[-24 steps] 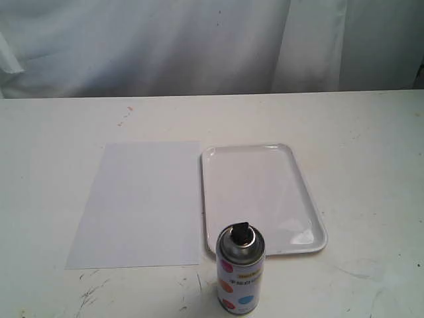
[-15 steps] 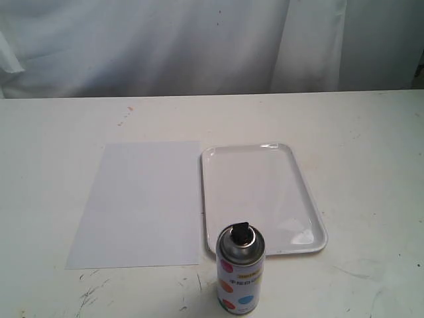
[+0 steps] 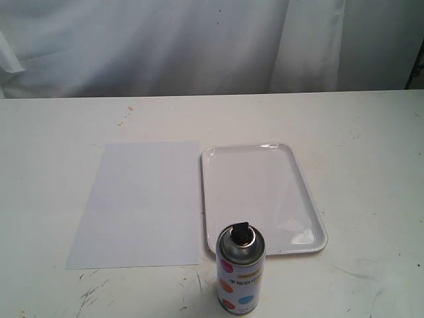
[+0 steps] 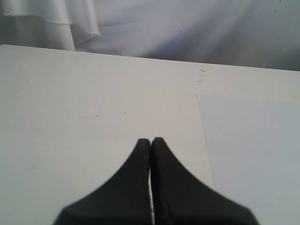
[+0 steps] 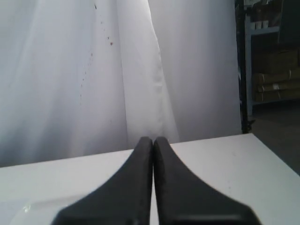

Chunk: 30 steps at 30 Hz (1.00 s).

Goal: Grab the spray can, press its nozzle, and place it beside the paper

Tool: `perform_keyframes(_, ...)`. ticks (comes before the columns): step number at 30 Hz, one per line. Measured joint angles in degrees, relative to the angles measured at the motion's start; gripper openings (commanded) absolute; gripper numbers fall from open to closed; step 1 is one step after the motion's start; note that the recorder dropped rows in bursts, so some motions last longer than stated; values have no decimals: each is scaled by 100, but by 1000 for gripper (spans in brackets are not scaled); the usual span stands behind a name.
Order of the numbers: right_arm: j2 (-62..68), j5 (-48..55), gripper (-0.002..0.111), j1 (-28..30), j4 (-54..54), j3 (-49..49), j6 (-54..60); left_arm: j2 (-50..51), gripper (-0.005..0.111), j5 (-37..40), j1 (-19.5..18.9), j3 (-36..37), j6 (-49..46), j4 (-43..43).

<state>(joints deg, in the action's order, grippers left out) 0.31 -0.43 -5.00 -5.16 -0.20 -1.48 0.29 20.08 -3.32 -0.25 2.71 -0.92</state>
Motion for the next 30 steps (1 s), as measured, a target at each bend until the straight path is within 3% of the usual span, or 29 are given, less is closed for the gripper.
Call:
perform_keyframes(17,0,-1542,0,0,-26,-72,-13,0,0,0,0,0,0,0)
perform_keyframes(30,1986,-1943,0,0,-37,-1951,81,0,0,0,0,0,0,0)
